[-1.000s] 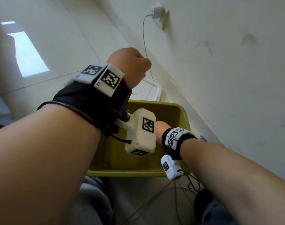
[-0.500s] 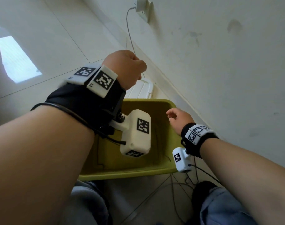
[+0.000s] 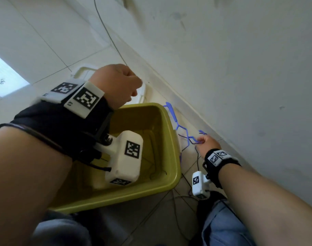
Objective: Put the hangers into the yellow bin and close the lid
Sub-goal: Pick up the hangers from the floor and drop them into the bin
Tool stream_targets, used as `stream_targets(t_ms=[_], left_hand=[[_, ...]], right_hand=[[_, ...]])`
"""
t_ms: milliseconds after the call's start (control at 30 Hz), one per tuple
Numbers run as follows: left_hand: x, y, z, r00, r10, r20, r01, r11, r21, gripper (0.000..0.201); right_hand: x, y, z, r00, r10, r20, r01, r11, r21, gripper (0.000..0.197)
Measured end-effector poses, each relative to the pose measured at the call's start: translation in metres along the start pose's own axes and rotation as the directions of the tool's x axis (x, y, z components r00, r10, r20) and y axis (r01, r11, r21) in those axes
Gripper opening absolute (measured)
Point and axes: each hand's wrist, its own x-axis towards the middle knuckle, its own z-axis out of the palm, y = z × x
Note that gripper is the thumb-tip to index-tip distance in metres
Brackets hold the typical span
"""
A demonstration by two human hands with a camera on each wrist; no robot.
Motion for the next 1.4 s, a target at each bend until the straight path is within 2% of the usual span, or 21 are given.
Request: stream_targets(t_ms=[100,167,267,400,467,533,633,767,933,1133,1400], left_hand=[[0.007,-0.003,0.011,0.999,-0.042,0.0,0.042,0.998,0.036,0.016],[0.011,-0.007,0.016,0.998,-0.068,-0.002,0.068,0.996,0.057,0.014],[0.013,-0.012,0.016,0.995,-0.104,0.007,0.103,0.991,0.086,0.015],[0.013,-0.019,0.017,0.993,-0.113,0.016,0.11,0.987,0.12,0.014],[0.013,-0.023,0.018,0.991,-0.13,0.028,0.125,0.984,0.123,0.018],[0.013,-0.026,0.018,0.99,-0.136,0.03,0.132,0.983,0.129,0.019],[0.015,-0.029,0.016,0.991,-0.129,0.022,0.125,0.985,0.115,0.016],[0.018,-0.031,0.012,0.994,-0.108,0.007,0.107,0.989,0.098,0.012],[0.012,-0.027,0.004,0.997,-0.069,0.02,0.067,0.993,0.094,0.013],[0.0,-0.02,-0.012,1.0,-0.022,-0.003,0.022,0.997,0.074,0.012],[-0.023,-0.017,-0.039,0.995,0.062,-0.084,-0.06,0.998,0.023,0.013]], right_hand=[[0.014,0.031,0.016,0.983,0.023,0.183,0.024,0.968,-0.249,0.039],[0.019,0.043,0.028,0.961,0.034,0.274,0.055,0.949,-0.311,0.043],[0.026,0.043,0.049,0.918,0.031,0.395,0.091,0.954,-0.285,0.048],[0.037,0.03,0.076,0.859,-0.052,0.509,0.177,0.964,-0.199,0.049],[0.04,0.024,0.087,0.831,-0.06,0.552,0.204,0.957,-0.204,0.048],[0.04,0.021,0.093,0.827,-0.044,0.561,0.2,0.955,-0.22,0.047],[0.042,0.02,0.097,0.847,-0.031,0.53,0.195,0.947,-0.257,0.042],[0.038,0.016,0.083,0.918,-0.064,0.392,0.183,0.944,-0.273,0.028],[0.02,0.004,0.063,0.965,-0.068,0.255,0.13,0.963,-0.235,0.028],[-0.01,-0.001,0.025,0.971,-0.175,0.162,0.205,0.959,-0.194,0.03],[-0.047,-0.028,-0.041,0.957,-0.287,-0.032,0.275,0.939,-0.207,0.029]])
